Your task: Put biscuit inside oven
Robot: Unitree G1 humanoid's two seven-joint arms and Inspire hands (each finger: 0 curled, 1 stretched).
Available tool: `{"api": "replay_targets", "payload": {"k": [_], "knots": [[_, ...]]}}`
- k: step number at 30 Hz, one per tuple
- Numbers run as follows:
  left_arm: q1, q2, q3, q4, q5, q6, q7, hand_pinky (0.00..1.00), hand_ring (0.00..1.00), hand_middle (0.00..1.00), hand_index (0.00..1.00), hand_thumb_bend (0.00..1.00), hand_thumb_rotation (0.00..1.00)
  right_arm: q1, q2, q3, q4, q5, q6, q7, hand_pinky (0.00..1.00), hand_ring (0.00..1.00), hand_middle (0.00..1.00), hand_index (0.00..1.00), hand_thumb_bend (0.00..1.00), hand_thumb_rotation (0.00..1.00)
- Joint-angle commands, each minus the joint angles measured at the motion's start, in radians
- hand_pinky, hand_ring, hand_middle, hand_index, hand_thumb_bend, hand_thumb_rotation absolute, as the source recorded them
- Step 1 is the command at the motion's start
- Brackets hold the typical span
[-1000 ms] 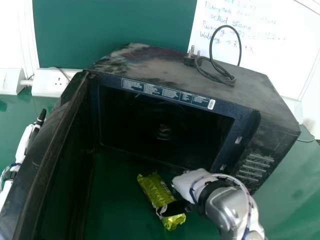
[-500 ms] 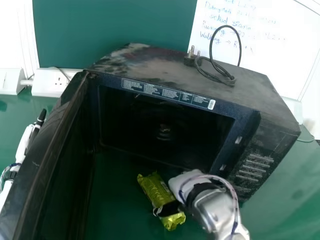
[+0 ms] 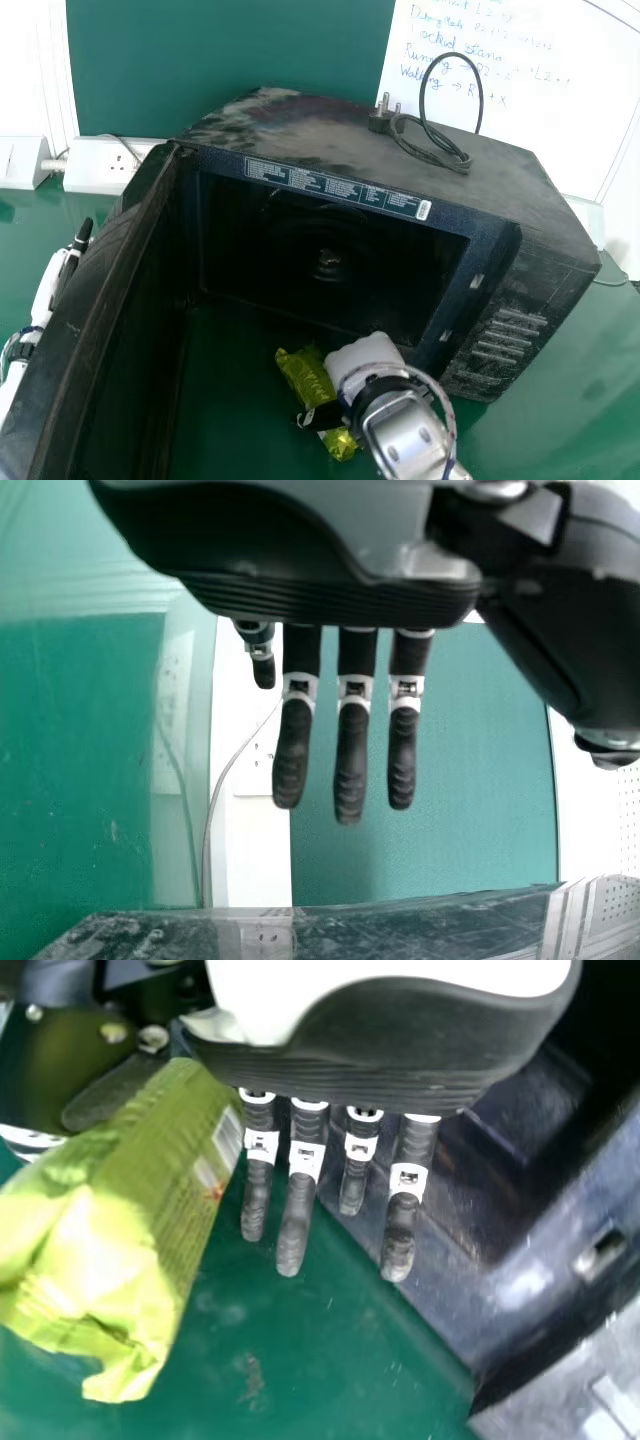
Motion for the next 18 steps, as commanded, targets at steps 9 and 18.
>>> {"api": "replay_targets", "payload": {"k": [9,18], "knots": [[0.014,-0.003,-0.002,-0.005,0.001,-0.001,0.0,0.22,0.28,0.38,0.48,0.52,0.06,0.068,0.014,0.023,0.05,-0.038,-0.068,0.001,0.36,0.48,0.59,0.84,0.93,0.84],[0.015,-0.004,-0.001,-0.011,-0.005,0.007,-0.002,0.22,0.28,0.38,0.48,0.52,0.06,0.057,0.066,-0.025,0.087,-0.006,-0.034,0.064,0.32,0.41,0.53,0.85,0.89,0.74]]}}
